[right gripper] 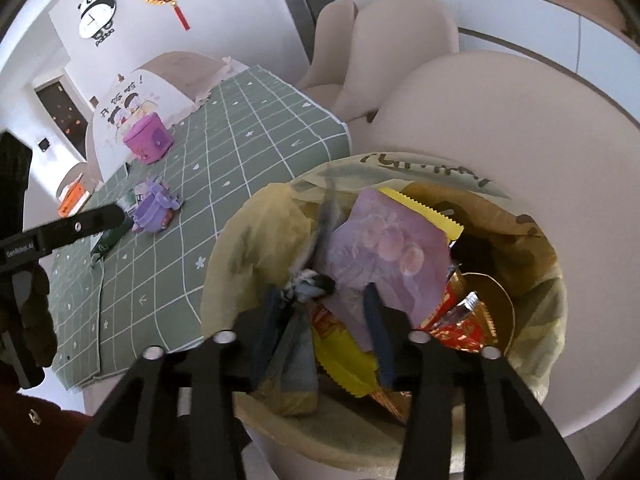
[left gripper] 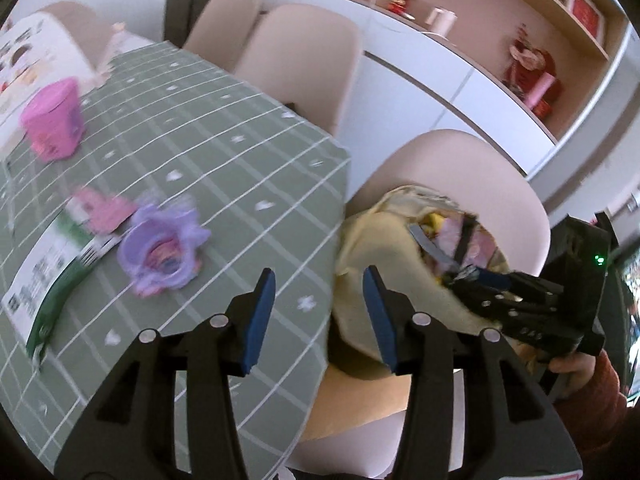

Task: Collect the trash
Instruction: 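Open both grippers over the trash bag to drop the foil strip and wrapper, then move both grippers back over the milk carton and pink toy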

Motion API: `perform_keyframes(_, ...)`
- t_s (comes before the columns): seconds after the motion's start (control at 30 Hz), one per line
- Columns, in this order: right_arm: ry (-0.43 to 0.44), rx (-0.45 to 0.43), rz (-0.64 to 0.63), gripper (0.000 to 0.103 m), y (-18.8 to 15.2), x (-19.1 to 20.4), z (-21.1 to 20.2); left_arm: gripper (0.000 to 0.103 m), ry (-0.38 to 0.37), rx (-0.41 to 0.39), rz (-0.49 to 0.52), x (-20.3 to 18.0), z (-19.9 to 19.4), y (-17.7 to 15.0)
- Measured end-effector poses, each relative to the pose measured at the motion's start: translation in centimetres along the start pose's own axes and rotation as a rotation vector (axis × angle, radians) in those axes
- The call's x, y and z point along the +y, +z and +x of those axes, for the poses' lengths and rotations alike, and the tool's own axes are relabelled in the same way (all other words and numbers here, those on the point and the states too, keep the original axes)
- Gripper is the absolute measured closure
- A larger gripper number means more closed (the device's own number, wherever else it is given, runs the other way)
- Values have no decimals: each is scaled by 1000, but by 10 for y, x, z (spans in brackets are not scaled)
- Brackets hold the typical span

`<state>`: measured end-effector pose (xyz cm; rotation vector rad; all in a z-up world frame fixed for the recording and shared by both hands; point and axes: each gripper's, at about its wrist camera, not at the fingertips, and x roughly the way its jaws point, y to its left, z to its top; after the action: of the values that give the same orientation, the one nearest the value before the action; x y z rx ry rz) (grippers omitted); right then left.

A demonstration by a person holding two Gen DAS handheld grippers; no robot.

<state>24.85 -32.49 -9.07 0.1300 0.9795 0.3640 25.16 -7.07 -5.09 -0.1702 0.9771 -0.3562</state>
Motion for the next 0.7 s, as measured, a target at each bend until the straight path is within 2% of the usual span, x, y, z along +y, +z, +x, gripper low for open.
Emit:
perform_keyframes(0.2,-43,-54,-9,54,-5,4,-31,59,18,-9,-87,29,-16,-22)
perform_keyframes(0.37,-49,-116,-64,54,12,24,-50,59,45,-43,-118,47,-32,-29)
perform_keyframes(0.53,17,-167,-111,54,30,51,-52,59,113,-99,-185,85,-54,-35)
perform_keyframes(0.7,120,-180,-154,54,42,86,-30,59,209,-134,-217,130,-72,-40)
